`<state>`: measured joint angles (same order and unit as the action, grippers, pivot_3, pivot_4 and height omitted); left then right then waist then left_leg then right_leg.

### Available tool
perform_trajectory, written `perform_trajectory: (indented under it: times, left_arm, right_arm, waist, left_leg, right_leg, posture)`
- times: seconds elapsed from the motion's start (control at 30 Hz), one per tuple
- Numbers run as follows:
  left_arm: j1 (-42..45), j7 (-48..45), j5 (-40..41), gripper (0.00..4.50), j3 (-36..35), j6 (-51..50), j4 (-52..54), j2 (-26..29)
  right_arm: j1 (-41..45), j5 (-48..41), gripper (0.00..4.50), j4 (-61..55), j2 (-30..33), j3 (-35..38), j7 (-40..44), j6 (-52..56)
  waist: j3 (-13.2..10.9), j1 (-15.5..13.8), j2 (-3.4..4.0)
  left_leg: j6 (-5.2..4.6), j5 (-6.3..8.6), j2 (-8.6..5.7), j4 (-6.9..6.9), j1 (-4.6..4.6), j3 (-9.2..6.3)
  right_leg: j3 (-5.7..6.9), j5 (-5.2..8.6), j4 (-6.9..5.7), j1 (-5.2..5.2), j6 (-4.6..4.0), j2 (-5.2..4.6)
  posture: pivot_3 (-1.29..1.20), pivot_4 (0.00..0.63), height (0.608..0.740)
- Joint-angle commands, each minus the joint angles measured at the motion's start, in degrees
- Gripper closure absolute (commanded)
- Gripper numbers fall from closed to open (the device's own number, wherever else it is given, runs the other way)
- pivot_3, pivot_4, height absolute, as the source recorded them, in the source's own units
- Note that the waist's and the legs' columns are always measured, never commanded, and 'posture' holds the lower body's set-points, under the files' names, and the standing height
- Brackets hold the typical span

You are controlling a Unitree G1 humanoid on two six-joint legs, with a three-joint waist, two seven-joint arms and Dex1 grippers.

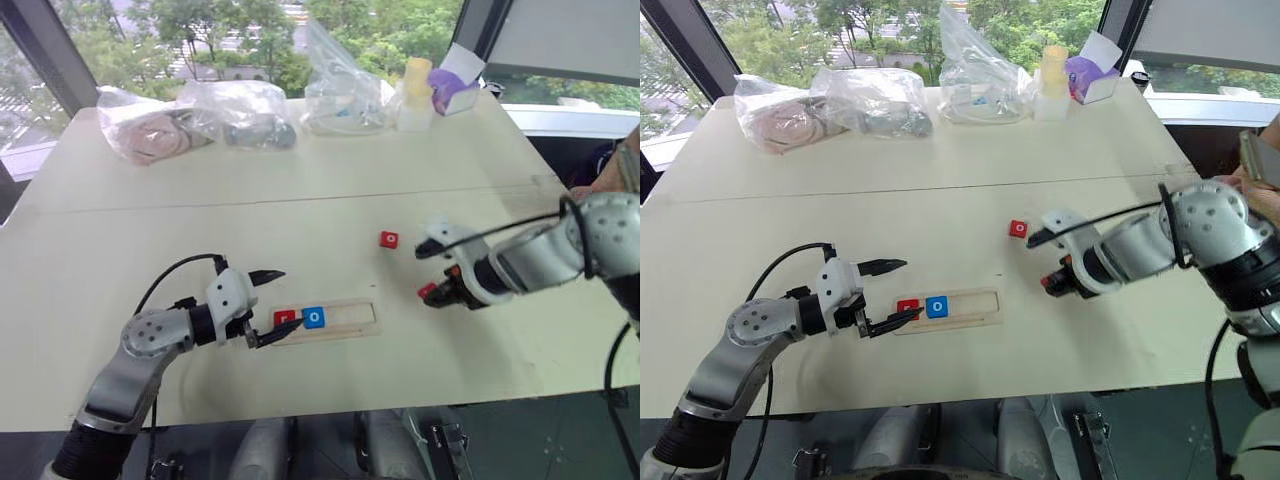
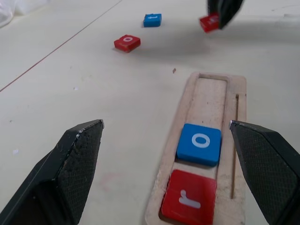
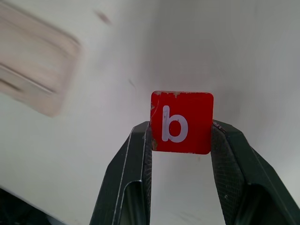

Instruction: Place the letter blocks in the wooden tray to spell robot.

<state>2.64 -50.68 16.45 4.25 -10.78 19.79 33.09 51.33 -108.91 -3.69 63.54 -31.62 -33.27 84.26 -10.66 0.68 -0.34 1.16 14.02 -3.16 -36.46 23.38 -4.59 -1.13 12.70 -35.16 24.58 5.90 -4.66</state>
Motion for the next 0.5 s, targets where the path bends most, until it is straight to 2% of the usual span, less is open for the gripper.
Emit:
perform_trajectory:
  times: [0.03, 0.17, 0.23, 0.27, 0.4, 0.5]
  left_arm:
    - [-0.30, 0.27, 0.40, 0.00, 0.38, 0.68, 1.67, -0.28]
    - [-0.88, 1.10, 0.49, 0.00, 0.46, 0.12, 2.55, -0.28]
    - [-1.18, 1.52, 0.53, 0.00, 0.40, -0.09, 2.87, -0.25]
    - [-1.34, 1.68, 0.53, 0.00, 0.40, -0.14, 3.06, -0.21]
    - [-1.90, 2.04, 0.73, 0.00, 0.21, -0.34, 3.59, -0.03]
    - [-1.85, 2.20, 0.89, 0.00, 0.11, -0.47, 3.62, 0.07]
  right_arm:
    - [0.02, -4.09, 3.37, -3.48, 1.63, -0.64, -3.68, -3.85]
    - [-0.11, -4.09, 3.37, -4.33, 1.80, -1.65, -4.07, -4.92]
    - [0.38, -4.09, 2.33, -4.19, 1.64, -1.69, -4.34, -5.11]
    - [0.61, -4.09, 2.01, -4.27, 1.69, -1.67, -4.33, -5.10]
    - [3.39, -4.09, 0.07, -4.47, 2.67, -1.18, -2.62, -3.04]
    - [6.11, -0.90, 0.07, -5.66, 3.21, 0.68, 0.91, 0.15]
  waist:
    - [0.00, 0.07, 0.00]
    - [0.00, 0.04, 0.00]
    - [0.00, 0.01, 0.00]
    - [0.00, 0.00, 0.00]
    - [0.00, -0.03, 0.00]
    - [-0.01, -0.07, 0.01]
  left_leg:
    - [0.00, 0.00, 0.00, -0.03, 0.00, 0.00]
    - [-0.01, 0.00, 0.03, -0.09, 0.00, -0.01]
    - [-0.01, 0.00, 0.03, -0.11, 0.00, -0.01]
    - [-0.01, 0.00, 0.03, -0.11, 0.00, -0.01]
    - [-0.01, 0.01, 0.03, -0.11, 0.01, -0.01]
    - [-0.01, 0.01, 0.03, -0.12, 0.01, -0.02]
  right_leg:
    - [-0.01, 0.02, 0.00, 0.00, -0.03, 0.00]
    - [-0.01, 0.03, -0.01, -0.01, -0.06, 0.06]
    - [-0.02, 0.03, -0.01, -0.01, -0.06, 0.06]
    - [-0.02, 0.03, -0.01, -0.01, -0.06, 0.06]
    - [-0.02, 0.04, 0.00, -0.02, -0.06, 0.05]
    - [-0.01, 0.04, -0.01, -0.01, -0.07, 0.05]
  posture:
    - [0.00, 0.150, 0.740]
    - [0.00, 0.150, 0.740]
    - [0.00, 0.150, 0.740]
    - [0.00, 0.150, 0.740]
    - [0.00, 0.150, 0.740]
    - [0.00, 0.150, 0.740]
